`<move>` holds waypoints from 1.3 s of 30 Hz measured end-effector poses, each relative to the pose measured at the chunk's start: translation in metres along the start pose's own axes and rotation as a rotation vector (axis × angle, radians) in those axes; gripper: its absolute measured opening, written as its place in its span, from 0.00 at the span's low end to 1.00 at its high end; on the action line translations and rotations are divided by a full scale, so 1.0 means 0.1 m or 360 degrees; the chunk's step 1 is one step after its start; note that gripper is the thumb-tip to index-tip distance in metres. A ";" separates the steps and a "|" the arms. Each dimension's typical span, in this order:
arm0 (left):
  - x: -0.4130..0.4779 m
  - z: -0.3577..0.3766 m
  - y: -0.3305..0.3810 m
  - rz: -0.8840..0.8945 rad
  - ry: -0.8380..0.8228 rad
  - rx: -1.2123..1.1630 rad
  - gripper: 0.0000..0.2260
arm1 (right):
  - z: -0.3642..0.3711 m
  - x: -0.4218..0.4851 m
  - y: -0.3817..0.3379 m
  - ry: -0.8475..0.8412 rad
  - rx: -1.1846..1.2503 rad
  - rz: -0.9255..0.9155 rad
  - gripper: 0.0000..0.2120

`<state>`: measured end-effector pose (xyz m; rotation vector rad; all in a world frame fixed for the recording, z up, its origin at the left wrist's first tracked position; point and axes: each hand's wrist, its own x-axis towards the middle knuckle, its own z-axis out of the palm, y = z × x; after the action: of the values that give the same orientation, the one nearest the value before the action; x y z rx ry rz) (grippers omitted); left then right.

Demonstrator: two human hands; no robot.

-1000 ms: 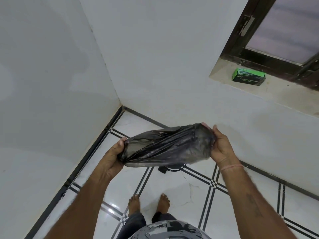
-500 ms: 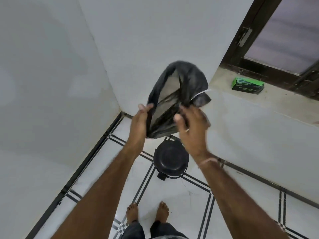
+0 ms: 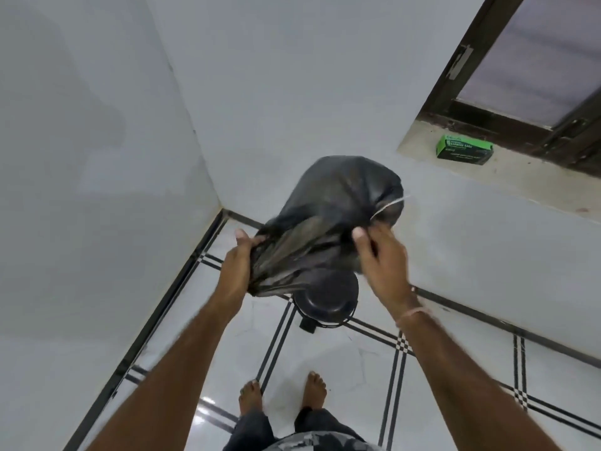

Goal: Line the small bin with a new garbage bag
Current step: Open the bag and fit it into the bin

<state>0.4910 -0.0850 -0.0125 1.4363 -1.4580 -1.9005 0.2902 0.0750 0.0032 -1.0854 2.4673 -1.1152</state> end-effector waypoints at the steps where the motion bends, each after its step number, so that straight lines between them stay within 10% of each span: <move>1: -0.02 -0.07 -0.11 -0.0092 -0.0017 0.0071 0.32 | 0.17 -0.14 0.09 -0.0393 -0.0126 0.0337 0.26; 4: -0.03 -0.28 -0.31 -0.0223 -0.0071 0.0184 0.32 | 0.49 -0.50 0.26 -0.0839 0.0144 0.0960 0.38; 12: 0.12 -0.78 -0.41 -0.0158 -0.0105 0.0282 0.26 | 0.27 -0.61 0.23 -0.0375 0.1516 0.1247 0.46; 30: 0.56 -0.56 -0.67 -0.0166 -0.0294 -0.0203 0.14 | 0.53 -0.68 0.63 -0.0203 0.1220 0.1379 0.37; 39: 1.12 0.03 -1.12 -0.0311 -0.0414 0.0111 0.16 | 0.76 -0.36 1.38 0.0308 0.1983 0.1870 0.32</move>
<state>0.4731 -0.1218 -0.1661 1.4526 -1.5599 -2.2484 0.2768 0.1187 -0.1514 0.7281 1.3649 -1.7252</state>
